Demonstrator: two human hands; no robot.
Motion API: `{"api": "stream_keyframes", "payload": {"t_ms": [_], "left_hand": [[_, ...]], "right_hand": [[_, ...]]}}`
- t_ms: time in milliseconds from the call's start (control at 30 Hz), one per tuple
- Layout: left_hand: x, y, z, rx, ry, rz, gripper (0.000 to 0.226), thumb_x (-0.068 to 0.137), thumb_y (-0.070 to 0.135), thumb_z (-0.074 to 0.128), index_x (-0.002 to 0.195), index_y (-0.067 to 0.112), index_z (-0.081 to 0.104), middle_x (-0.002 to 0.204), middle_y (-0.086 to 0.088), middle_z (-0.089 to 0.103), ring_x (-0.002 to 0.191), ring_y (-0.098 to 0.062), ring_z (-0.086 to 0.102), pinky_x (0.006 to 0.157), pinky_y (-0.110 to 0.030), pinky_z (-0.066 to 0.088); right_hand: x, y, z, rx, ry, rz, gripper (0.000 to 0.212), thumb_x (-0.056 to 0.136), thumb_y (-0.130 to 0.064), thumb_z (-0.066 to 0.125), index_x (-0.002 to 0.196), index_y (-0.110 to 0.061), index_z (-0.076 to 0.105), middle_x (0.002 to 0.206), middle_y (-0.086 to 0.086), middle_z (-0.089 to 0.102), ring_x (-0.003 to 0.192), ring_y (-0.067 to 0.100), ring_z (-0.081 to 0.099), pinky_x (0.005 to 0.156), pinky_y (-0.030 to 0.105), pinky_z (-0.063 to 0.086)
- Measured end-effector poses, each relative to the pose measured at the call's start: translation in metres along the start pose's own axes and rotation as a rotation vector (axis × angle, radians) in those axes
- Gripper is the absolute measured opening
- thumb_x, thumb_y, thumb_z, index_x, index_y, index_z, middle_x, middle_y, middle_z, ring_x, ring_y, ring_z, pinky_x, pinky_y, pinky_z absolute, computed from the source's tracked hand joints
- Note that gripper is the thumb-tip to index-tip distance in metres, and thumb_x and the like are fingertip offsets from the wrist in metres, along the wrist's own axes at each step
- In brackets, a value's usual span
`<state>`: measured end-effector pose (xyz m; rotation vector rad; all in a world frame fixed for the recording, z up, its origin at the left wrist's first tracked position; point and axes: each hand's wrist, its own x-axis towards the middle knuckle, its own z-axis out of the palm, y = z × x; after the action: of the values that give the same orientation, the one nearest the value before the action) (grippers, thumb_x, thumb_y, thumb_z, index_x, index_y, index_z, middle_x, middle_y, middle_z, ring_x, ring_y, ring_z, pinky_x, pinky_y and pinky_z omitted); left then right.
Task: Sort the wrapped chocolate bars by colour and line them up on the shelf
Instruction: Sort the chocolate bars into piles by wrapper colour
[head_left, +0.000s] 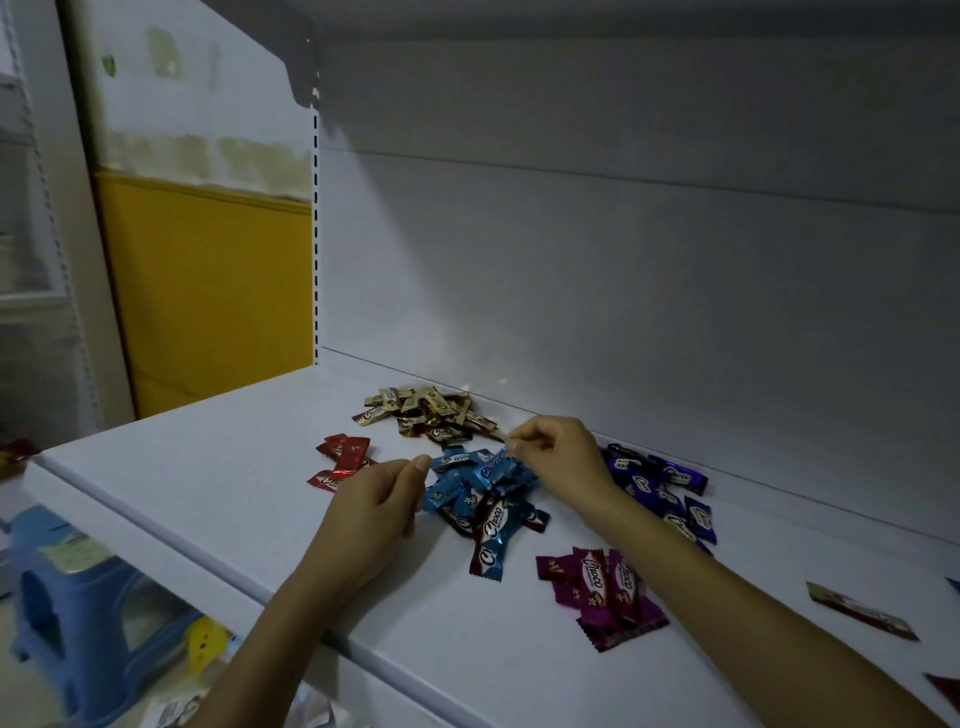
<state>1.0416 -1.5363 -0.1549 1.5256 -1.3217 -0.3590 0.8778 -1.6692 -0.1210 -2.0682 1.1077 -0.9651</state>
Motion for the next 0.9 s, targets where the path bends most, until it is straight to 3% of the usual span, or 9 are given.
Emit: {"api": "stream_keyframes", "payload": {"t_ms": [67, 133, 200, 267, 367, 467, 533, 767, 900], "left_hand": [[-0.001, 0.001, 0.0, 0.019, 0.027, 0.032, 0.037, 0.098, 0.037, 0.039, 0.072, 0.018, 0.057, 0.058, 0.009, 0.059, 0.057, 0.0, 0.053, 0.06, -0.02, 0.042], [-0.004, 0.005, 0.002, 0.18, -0.003, 0.122, 0.019, 0.099, 0.036, 0.041, 0.097, 0.027, 0.058, 0.095, 0.015, 0.064, 0.088, 0.0, 0.056, 0.079, -0.025, 0.046], [-0.006, 0.008, 0.007, 0.508, -0.098, 0.234, 0.036, 0.098, 0.045, 0.038, 0.131, 0.034, 0.045, 0.139, 0.016, 0.043, 0.131, -0.008, 0.037, 0.106, -0.033, 0.034], [-0.006, 0.012, 0.012, 0.731, -0.186, 0.309, 0.054, 0.097, 0.055, 0.026, 0.148, 0.038, 0.022, 0.156, 0.019, 0.01, 0.147, -0.009, 0.004, 0.118, -0.036, 0.009], [-0.008, 0.018, 0.009, 0.781, -0.185, 0.374, 0.064, 0.093, 0.064, 0.007, 0.151, 0.036, 0.01, 0.158, 0.014, -0.004, 0.147, -0.01, -0.01, 0.116, -0.033, -0.005], [-0.017, 0.026, 0.005, 0.801, -0.096, 0.533, 0.062, 0.096, 0.054, 0.015, 0.146, 0.024, 0.035, 0.155, 0.002, 0.025, 0.146, -0.018, 0.016, 0.118, -0.039, 0.013], [-0.017, 0.038, 0.012, 0.788, -0.09, 0.639, 0.056, 0.098, 0.047, 0.024, 0.14, 0.019, 0.047, 0.149, -0.003, 0.04, 0.141, -0.021, 0.031, 0.11, -0.042, 0.022], [-0.021, 0.123, 0.121, 0.668, -0.3, 0.994, 0.056, 0.097, 0.049, 0.029, 0.139, 0.019, 0.05, 0.15, -0.004, 0.039, 0.14, -0.024, 0.035, 0.113, -0.042, 0.032], [-0.035, 0.16, 0.204, 0.546, -0.536, 1.039, 0.058, 0.1, 0.05, 0.025, 0.152, 0.025, 0.022, 0.161, 0.0, 0.006, 0.149, -0.018, 0.004, 0.117, -0.031, 0.002]], "right_hand": [[0.001, 0.009, -0.001, -0.104, 0.031, -0.019, 0.013, 0.084, -0.022, 0.07, 0.097, -0.018, 0.068, 0.085, -0.006, 0.065, 0.079, 0.009, 0.059, 0.072, 0.022, 0.048], [0.002, 0.011, -0.004, -0.129, 0.039, -0.049, 0.024, 0.086, -0.025, 0.068, 0.107, -0.017, 0.063, 0.097, -0.001, 0.063, 0.088, 0.011, 0.057, 0.077, 0.024, 0.046], [-0.001, 0.01, -0.008, -0.144, 0.027, -0.072, 0.031, 0.087, -0.028, 0.066, 0.116, -0.017, 0.059, 0.113, 0.001, 0.06, 0.102, 0.012, 0.054, 0.085, 0.023, 0.042], [-0.007, 0.008, -0.015, -0.219, -0.014, -0.095, 0.038, 0.089, -0.033, 0.063, 0.124, -0.02, 0.054, 0.126, 0.0, 0.055, 0.115, 0.013, 0.049, 0.093, 0.026, 0.04], [-0.028, 0.01, -0.039, -0.408, -0.078, -0.145, 0.047, 0.09, -0.041, 0.059, 0.133, -0.026, 0.047, 0.136, -0.004, 0.047, 0.124, 0.014, 0.043, 0.101, 0.03, 0.037], [-0.065, 0.021, -0.072, -0.474, -0.047, -0.167, 0.047, 0.089, -0.043, 0.059, 0.132, -0.029, 0.048, 0.134, -0.009, 0.047, 0.122, 0.01, 0.043, 0.102, 0.029, 0.037], [-0.094, 0.03, -0.098, -0.51, -0.019, -0.149, 0.048, 0.089, -0.044, 0.059, 0.133, -0.029, 0.048, 0.135, -0.012, 0.046, 0.124, 0.007, 0.041, 0.103, 0.028, 0.035], [-0.189, 0.062, -0.182, -0.586, 0.113, 0.056, 0.045, 0.09, -0.036, 0.06, 0.133, -0.032, 0.047, 0.142, -0.008, 0.039, 0.132, 0.01, 0.036, 0.111, 0.036, 0.031], [-0.242, 0.081, -0.234, -0.723, 0.238, 0.2, 0.046, 0.089, -0.041, 0.06, 0.133, -0.032, 0.048, 0.141, -0.009, 0.042, 0.132, 0.011, 0.035, 0.112, 0.033, 0.028]]}}
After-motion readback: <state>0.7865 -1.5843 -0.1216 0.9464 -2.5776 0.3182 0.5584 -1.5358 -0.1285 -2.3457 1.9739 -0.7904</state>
